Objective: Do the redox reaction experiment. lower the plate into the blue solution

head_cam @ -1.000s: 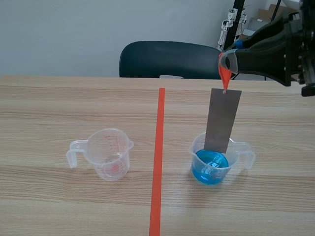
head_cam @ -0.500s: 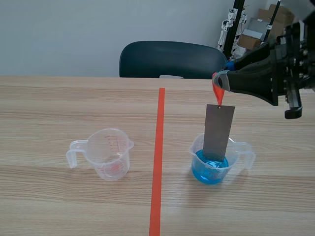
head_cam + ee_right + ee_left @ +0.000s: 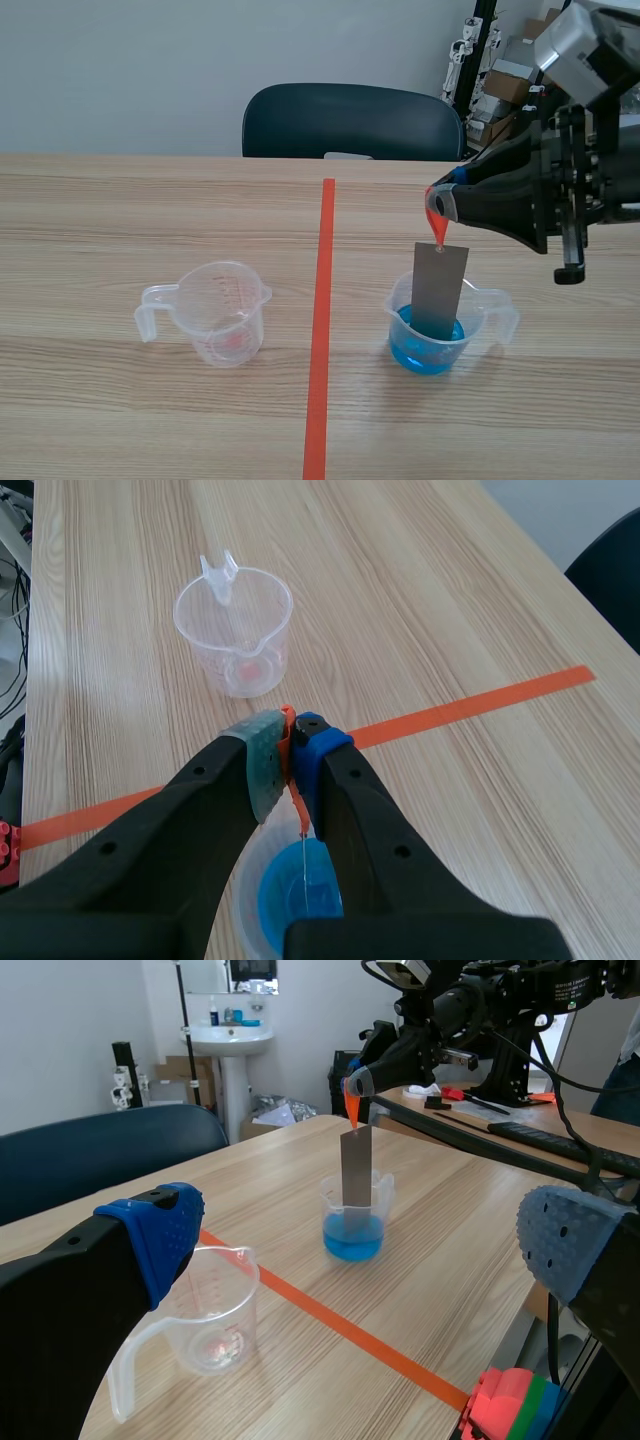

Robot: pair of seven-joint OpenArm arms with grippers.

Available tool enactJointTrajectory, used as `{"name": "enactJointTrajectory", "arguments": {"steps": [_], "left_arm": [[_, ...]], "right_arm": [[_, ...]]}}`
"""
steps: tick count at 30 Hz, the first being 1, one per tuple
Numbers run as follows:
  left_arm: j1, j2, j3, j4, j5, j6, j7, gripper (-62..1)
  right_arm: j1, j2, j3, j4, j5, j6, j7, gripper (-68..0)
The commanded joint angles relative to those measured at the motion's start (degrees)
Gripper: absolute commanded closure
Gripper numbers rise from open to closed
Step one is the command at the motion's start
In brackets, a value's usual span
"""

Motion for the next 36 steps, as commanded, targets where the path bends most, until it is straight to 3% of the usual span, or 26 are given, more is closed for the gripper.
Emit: {"name": "enactJointTrajectory", "arguments": {"steps": [1, 10, 25, 31, 36], "left_arm": [[0.02, 0.09, -0.26, 0.44, -0.33, -0.09, -0.94, -62.3], [0.02, 0.07, -0.26, 0.44, -0.33, -0.09, -0.92, -62.3], [0.02, 0.07, -0.26, 0.44, -0.33, -0.09, -0.92, -62.3], [0.02, 0.07, -0.26, 0.44, -0.33, -0.09, -0.92, -62.3], [0.02, 0.07, -0.26, 0.44, -0.33, -0.09, -0.92, -62.3]], "right_arm": [[0.26, -0.13, 1.22, -0.28, -0.28, 0.02, 1.77, 0.3], [-1.66, -1.84, 1.22, -3.13, -4.07, 0.02, 4.72, 0.3], [-2.10, -1.70, 1.79, -3.56, -3.80, 0.33, 7.65, 0.3], [-2.10, -1.68, 2.99, -3.54, -3.80, 4.20, 9.90, 0.3], [-2.12, -1.51, 3.91, -3.45, -3.89, 4.35, 9.86, 0.3]]}}
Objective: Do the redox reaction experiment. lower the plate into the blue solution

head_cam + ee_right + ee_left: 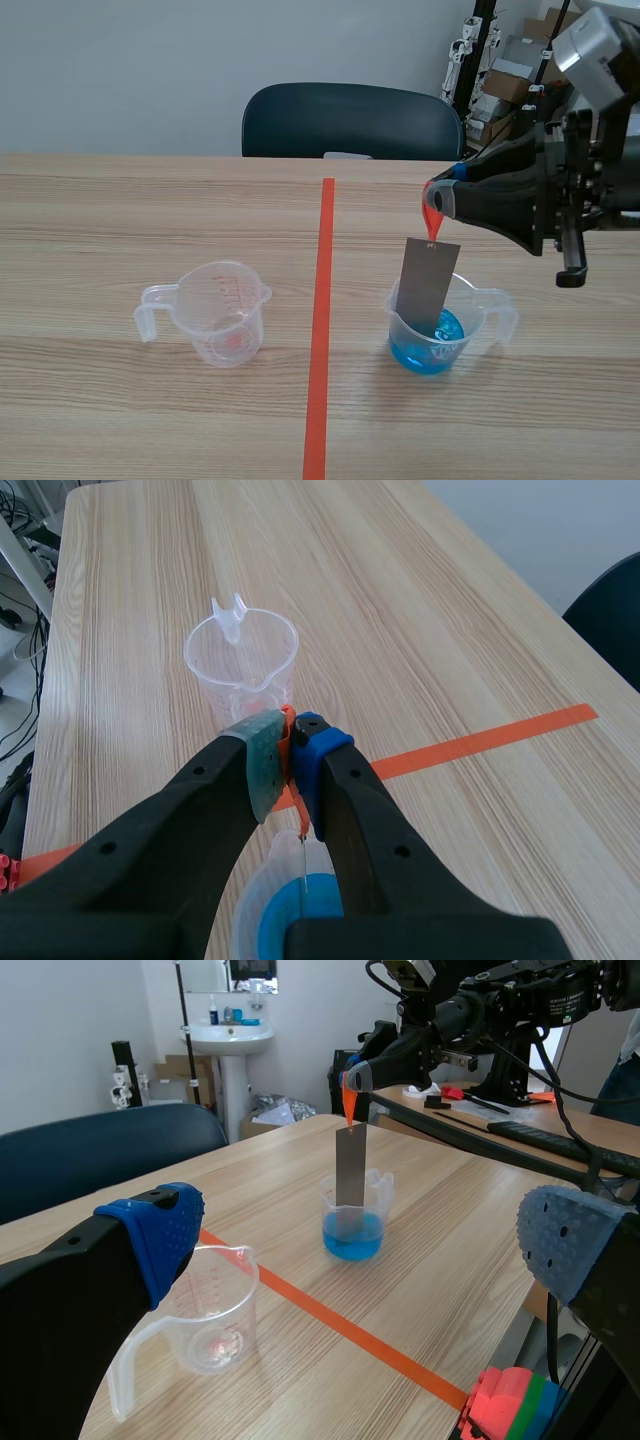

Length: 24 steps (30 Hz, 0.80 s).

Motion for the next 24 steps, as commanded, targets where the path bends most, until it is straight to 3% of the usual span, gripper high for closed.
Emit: {"name": "enactJointTrajectory", "arguments": {"steps": [1, 24], "left_arm": [[0.02, 0.07, -0.26, 0.44, -0.35, -0.09, -0.94, -62.3], [0.02, 0.07, -0.26, 0.44, -0.35, -0.09, -0.96, -62.3]], "right_arm": [[0.79, 1.07, 0.81, 0.31, 0.55, 0.68, 0.72, 0.3], [-0.83, 1.22, 0.81, 0.31, -1.07, 0.68, -1.95, 0.3]]}}
